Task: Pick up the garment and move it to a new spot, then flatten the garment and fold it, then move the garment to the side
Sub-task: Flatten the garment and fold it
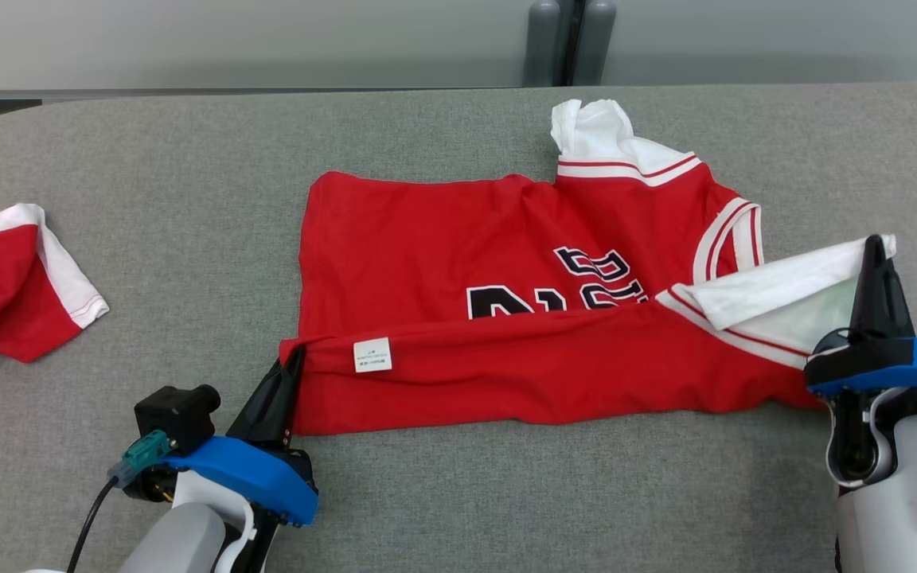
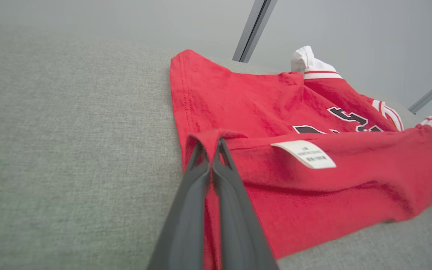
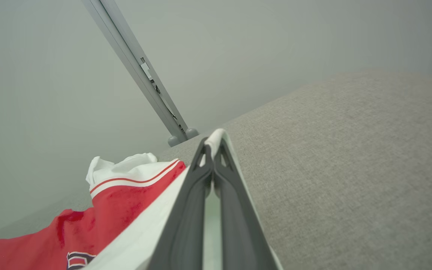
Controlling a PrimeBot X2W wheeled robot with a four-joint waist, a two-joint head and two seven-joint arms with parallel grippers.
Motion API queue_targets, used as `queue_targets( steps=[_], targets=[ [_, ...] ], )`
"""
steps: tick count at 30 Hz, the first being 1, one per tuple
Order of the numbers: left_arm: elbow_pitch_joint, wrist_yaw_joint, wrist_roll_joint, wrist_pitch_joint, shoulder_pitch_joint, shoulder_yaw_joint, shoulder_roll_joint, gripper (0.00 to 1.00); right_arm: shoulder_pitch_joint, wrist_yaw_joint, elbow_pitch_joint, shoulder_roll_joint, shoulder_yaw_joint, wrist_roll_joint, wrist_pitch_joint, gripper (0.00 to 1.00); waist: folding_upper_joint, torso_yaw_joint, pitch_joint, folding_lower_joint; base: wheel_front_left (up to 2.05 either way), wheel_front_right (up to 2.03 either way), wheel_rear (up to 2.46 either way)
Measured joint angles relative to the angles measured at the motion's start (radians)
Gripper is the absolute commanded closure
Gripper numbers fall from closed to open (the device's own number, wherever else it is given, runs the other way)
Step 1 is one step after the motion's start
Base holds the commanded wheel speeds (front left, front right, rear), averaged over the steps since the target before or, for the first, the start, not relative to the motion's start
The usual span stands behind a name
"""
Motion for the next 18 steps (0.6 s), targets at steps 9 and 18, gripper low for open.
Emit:
queue_targets(
  steps=[9, 18],
  targets=[
    [0.017, 0.0, -0.007, 0.0, -0.013, 0.012, 0.001, 0.0, -0.034, 0.0, 0.016, 0.0, 0.029, -0.069, 0.0, 0.0, 0.0, -0.003, -0.009, 0.0, 0.0, 0.0, 0.0],
    [-0.017, 0.0, 0.141, 0.0, 0.157, 0.256, -0.061, 0.0, 0.163, 0.0, -0.111, -0.001, 0.11, -0.228, 0.0, 0.0, 0.0, -0.004, -0.087, -0.0003, 0.0, 0.0, 0.0]
  ],
)
